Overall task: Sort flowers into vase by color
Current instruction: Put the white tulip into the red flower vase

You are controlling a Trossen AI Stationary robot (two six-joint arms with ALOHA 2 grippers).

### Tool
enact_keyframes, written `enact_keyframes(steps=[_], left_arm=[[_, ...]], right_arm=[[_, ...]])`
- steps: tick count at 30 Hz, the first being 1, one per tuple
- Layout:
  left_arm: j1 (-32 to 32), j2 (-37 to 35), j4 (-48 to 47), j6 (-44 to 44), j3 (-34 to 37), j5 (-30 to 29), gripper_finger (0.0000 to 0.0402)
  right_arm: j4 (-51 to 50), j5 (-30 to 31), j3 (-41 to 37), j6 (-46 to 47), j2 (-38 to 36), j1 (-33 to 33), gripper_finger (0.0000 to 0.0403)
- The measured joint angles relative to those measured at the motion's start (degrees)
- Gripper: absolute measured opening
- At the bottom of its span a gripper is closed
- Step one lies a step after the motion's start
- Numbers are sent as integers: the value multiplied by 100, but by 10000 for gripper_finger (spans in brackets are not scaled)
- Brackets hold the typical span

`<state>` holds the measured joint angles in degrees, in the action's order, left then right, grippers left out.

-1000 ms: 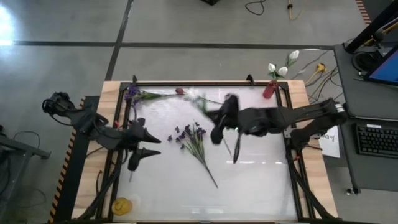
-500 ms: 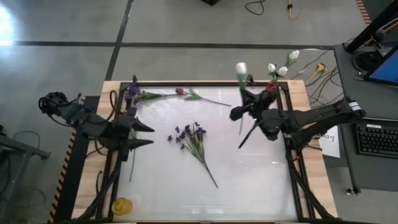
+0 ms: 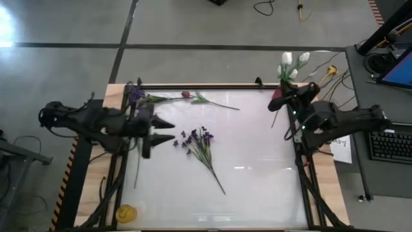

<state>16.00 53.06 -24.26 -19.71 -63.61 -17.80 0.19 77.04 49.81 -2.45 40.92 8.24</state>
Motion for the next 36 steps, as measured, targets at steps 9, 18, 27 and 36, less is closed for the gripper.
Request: enact_keyframes(steps=[9, 18, 27, 36], left_arm=[[-2035, 1496, 2522, -346, 0, 2286, 194], [-3050, 2948, 5265, -1734, 0, 3532, 194], [-3177, 3557, 6145, -2089, -1, 3496, 194], [-3199, 4089, 5697, -2017, -988, 3573, 194]], right_arm=[[500, -2223, -469, -902, -597, -1369, 13], [998, -3032, -463, -2426, -1441, -2299, 13], [1115, -3582, -578, -2859, -1870, -2920, 13], [1339, -4423, -603, -3024, -1238, -3679, 13]])
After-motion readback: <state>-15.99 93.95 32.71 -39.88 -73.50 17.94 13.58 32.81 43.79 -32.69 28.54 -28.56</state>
